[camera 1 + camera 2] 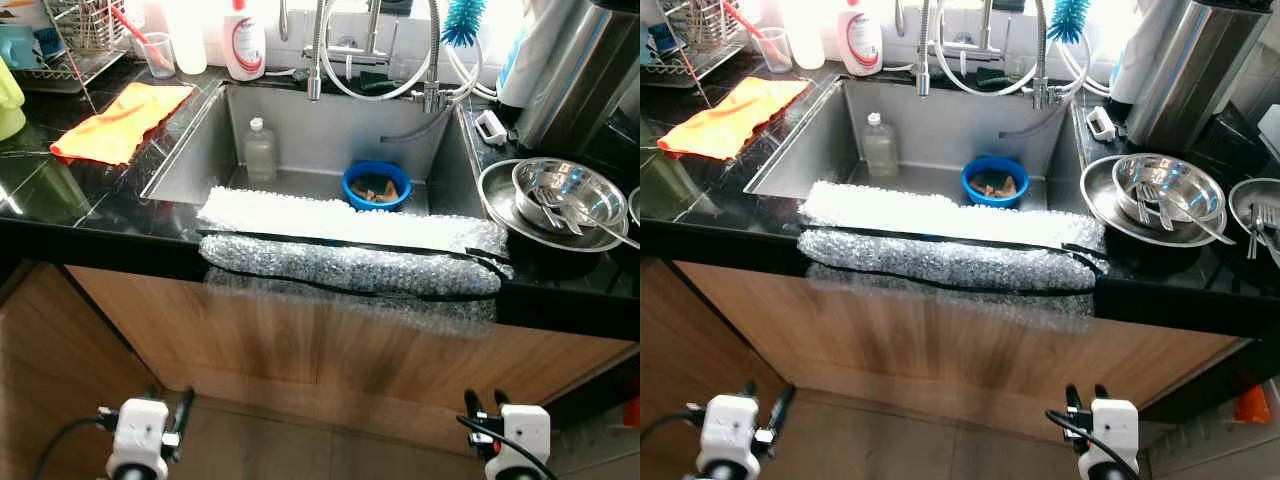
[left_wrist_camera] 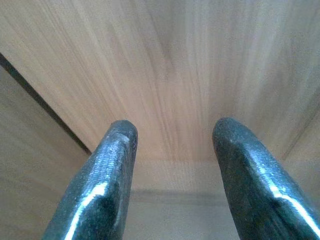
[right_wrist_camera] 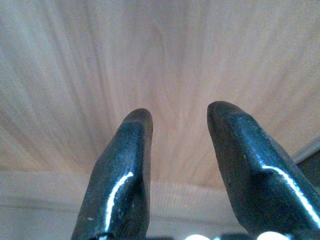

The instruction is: Kitchen organization

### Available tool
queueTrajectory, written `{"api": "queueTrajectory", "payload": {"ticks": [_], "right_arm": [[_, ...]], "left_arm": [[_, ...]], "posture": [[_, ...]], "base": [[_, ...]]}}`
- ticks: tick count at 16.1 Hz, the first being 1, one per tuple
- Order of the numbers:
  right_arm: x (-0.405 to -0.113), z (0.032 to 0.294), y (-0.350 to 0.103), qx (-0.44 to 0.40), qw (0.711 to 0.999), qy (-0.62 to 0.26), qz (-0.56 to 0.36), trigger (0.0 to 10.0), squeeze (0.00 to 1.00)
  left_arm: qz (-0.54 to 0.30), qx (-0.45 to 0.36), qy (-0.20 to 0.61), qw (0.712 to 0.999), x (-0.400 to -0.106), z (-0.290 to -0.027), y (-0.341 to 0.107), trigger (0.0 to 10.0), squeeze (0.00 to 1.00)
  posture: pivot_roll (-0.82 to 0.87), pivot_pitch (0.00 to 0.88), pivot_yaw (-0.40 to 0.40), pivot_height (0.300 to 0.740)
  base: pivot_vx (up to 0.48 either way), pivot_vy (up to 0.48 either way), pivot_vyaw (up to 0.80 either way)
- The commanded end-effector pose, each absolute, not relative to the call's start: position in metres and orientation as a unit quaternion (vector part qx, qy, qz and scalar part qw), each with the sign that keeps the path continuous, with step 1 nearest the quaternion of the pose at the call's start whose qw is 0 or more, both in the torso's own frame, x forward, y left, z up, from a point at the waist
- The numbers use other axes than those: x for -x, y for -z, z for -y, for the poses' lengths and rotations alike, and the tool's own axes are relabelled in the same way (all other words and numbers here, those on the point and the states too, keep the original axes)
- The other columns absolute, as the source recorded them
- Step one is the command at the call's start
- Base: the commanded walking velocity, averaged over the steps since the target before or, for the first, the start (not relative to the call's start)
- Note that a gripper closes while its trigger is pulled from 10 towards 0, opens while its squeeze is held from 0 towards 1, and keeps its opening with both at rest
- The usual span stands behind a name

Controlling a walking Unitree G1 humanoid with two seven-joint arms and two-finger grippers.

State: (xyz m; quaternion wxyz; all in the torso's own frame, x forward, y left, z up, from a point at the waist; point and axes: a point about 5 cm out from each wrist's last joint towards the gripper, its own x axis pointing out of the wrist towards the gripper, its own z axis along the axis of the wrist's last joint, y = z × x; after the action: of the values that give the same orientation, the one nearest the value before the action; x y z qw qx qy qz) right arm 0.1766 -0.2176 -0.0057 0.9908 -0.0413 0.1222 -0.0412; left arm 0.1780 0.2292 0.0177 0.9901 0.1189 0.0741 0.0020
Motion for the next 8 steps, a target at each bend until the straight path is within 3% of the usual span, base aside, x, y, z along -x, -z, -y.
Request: {"api": "queueTrajectory", "payload": {"ticks": [1, 5, 8], "right_arm": [[-0.175, 0.216, 0.000, 0.043, 0.991, 0.046, -0.117, 10.0, 0.00], [-0.174, 0.208, -0.030, 0.071, 0.994, 0.048, -0.071, 10.0, 0.00], [-0.180, 0.208, -0.053, 0.082, 0.994, 0.062, -0.043, 10.0, 0.00]], "left_arm": [[-0.074, -0.121, -0.006, 0.990, -0.175, -0.232, -0.023, 10.0, 0.00], [-0.024, -0.147, -0.062, 0.987, -0.171, -0.253, -0.059, 10.0, 0.00], [0.031, -0.157, -0.087, 0.983, -0.180, -0.253, -0.093, 10.0, 0.00]], "posture": [[0.04, 0.029, -0.029, 0.740], [0.05, 0.014, -0.031, 0.740], [0.05, 0.010, -0.034, 0.740]], "base": [[0.000, 0.000, 0.00], [0.000, 0.000, 0.00], [0.000, 0.000, 0.00]]}}
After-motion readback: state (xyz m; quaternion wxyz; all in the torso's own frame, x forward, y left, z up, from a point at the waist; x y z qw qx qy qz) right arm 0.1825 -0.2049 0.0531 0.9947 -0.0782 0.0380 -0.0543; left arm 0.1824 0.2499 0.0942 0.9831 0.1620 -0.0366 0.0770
